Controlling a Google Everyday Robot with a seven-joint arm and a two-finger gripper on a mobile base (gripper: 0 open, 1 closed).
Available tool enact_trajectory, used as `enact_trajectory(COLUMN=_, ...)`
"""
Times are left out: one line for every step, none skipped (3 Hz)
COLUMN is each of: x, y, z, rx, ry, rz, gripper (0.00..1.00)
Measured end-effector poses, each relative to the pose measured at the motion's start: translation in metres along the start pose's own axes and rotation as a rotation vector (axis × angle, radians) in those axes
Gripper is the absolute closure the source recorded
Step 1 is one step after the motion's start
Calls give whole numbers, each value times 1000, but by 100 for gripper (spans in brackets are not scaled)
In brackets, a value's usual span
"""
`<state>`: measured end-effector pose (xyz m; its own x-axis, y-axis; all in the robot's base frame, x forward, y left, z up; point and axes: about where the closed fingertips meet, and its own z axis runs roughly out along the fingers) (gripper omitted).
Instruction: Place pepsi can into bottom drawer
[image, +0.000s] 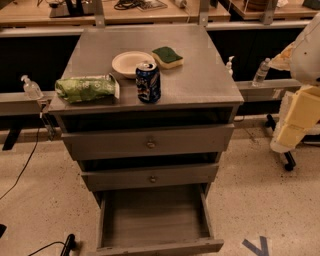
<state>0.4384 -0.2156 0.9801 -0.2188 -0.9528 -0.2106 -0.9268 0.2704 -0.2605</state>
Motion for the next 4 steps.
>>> enact_trajectory(x=-2, y=-3, z=0, rx=11, ry=-5, rz=-6, gripper=0)
enact_trajectory(x=-20, y=-35, z=11, rx=93, ry=-43, rz=-62, gripper=0)
enact_trajectory(x=-60, y=-86, z=28, rx=168, ry=-178, rz=-81, gripper=0)
enact_trajectory(x=-124, y=-132, z=43, rx=207, ry=-348, rz=-116, gripper=0)
